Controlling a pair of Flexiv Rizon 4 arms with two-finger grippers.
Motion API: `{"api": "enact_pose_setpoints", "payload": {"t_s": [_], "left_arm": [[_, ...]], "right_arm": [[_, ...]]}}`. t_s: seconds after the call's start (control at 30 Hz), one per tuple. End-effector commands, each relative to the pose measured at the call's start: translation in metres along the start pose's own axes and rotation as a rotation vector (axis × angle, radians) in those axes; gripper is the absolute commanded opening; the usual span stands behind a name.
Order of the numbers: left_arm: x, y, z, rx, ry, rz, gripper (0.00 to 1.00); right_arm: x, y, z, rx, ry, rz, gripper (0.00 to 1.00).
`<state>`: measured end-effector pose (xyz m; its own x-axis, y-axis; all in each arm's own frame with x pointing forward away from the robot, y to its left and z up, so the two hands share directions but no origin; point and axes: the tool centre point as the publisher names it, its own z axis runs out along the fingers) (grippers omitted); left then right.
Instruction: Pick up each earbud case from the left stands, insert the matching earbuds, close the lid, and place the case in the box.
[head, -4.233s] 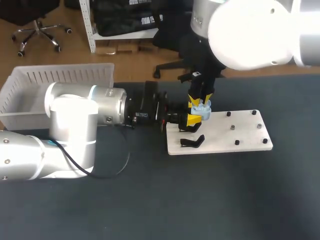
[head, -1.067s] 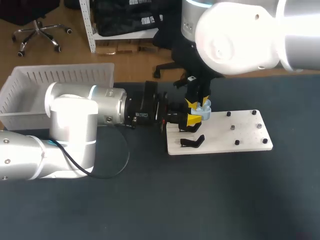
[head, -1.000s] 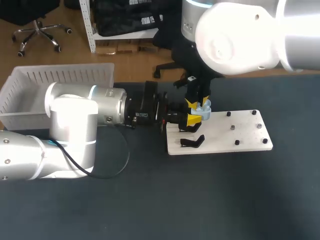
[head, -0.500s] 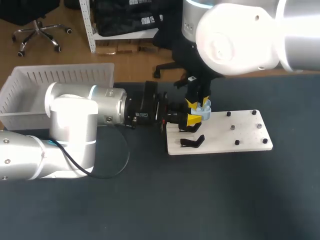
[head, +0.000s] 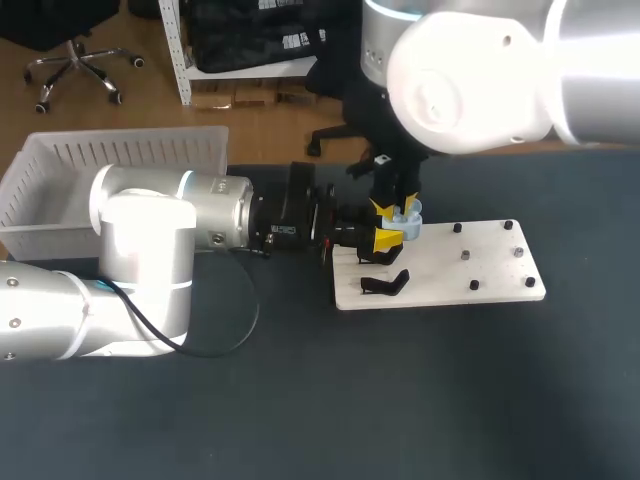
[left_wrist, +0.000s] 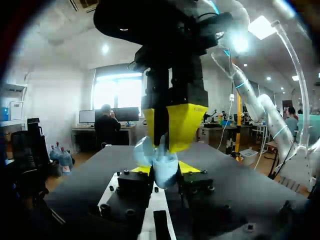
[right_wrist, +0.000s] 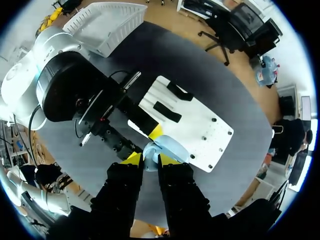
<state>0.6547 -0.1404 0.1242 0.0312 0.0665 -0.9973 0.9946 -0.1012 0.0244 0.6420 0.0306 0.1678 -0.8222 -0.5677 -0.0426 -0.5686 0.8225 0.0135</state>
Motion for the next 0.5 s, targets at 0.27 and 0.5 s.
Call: {"api": "enact_pose_setpoints", "payload": {"t_s": [0.27,0.5], "left_arm": [[0.0009,-0.0012,0.0006,-0.005,-0.004,0.004,0.00],[0.0009,-0.0012,0.0006,-0.005,-0.004,0.004,0.00]], "right_arm": [[0.0002,-0.0001,0.0022,0.011,0.000,-0.015,0.00],[0.0013,-0.0001,0.0014,0.016,0.003,-0.021,0.32]]}}
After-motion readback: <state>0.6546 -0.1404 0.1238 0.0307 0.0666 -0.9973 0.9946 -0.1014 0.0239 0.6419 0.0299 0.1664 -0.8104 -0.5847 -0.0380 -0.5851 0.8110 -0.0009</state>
